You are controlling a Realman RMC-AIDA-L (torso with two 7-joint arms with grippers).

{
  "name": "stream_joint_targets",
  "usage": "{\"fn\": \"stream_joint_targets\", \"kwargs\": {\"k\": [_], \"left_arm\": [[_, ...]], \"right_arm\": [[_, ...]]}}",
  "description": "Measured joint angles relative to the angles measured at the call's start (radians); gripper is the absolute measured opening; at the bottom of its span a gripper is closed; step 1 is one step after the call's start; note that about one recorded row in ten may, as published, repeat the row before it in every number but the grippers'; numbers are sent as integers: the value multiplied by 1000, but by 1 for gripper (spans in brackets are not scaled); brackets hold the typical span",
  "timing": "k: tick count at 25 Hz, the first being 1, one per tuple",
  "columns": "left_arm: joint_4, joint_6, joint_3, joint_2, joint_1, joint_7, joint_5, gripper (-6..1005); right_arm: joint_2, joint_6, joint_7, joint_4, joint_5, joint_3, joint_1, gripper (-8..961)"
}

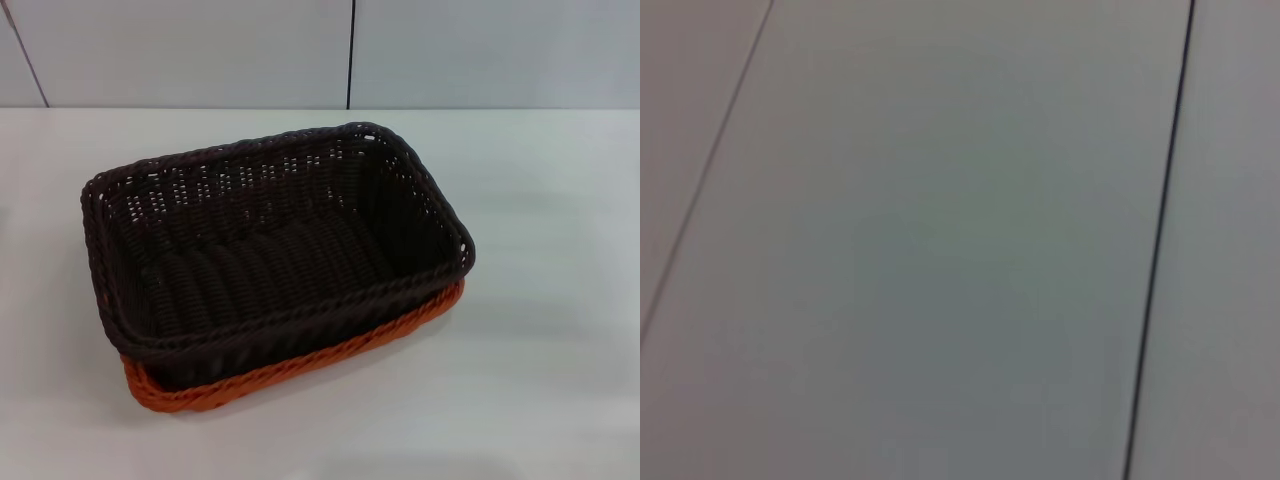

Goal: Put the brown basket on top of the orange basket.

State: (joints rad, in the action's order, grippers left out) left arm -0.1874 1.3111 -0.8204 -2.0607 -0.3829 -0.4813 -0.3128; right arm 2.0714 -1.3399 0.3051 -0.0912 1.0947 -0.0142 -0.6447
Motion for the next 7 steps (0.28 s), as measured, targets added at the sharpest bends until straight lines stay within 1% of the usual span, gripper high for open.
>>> {"fn": "stream_joint_targets", "kwargs": {"k": [4, 7], "left_arm": [[20, -24, 11, 0, -2, 82, 0, 834], [20, -24, 11, 0, -2, 82, 0, 834]], "right_arm": [[-1, 37, -1, -32, -13, 2, -41, 575], [-2, 50, -1, -61, -14, 2, -67, 575]]}}
